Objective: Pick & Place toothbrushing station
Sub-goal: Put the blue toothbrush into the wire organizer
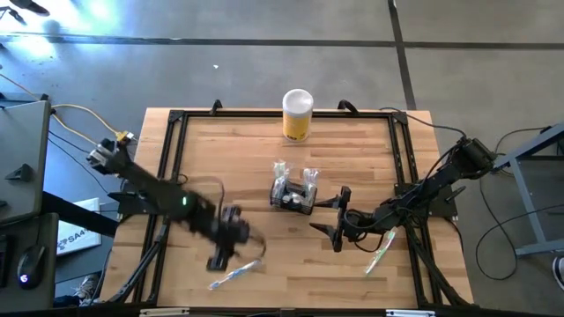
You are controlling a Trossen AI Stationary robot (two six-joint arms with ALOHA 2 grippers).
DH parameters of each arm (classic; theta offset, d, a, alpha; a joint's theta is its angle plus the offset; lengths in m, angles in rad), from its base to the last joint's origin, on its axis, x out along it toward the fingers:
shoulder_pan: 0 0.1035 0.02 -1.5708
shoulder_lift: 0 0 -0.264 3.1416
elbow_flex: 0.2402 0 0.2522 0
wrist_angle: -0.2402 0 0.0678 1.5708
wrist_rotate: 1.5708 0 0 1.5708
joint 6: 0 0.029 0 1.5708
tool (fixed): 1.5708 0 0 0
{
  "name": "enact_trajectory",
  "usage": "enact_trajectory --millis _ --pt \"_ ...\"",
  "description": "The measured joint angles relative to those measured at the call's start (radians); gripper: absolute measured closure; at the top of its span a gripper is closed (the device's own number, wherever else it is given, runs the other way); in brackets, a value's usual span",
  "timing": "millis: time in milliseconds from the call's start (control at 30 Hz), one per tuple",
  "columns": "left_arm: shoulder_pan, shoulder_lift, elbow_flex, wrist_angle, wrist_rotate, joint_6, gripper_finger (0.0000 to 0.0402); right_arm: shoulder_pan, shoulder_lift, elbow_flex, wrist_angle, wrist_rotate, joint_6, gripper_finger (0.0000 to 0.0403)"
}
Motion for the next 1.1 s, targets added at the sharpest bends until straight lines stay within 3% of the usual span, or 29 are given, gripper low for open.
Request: enact_trajectory --millis 133,333,467,633,900,1100 --pt "-0.14 0.075 -0.027 0.015 -0.01 -0.162 0.0229 0.0 0.0 0.0 0.0 0.0 0.013 0.0135" --pt "-0.259 0.212 -0.044 0.0 -0.007 -0.435 0.0229 0.0 0.0 0.0 0.001 0.0 0.023 0.0135" --pt "-0.286 0.282 -0.045 0.004 0.1 -0.562 0.0229 0.0 0.0 0.0 0.0 0.0 0.023 0.0135" --pt "-0.28 0.325 -0.044 0.084 0.184 -0.586 0.0229 0.0 0.0 0.0 -0.001 0.0 0.023 0.0135" --pt "-0.282 0.339 -0.045 -0.023 0.165 -0.576 0.0229 0.0 0.0 0.0 -0.001 0.0 0.023 0.0135" --pt "-0.282 0.343 -0.054 0.016 0.154 -0.562 0.0229 0.0 0.0 0.0 -0.002 -0.001 0.023 0.0135"
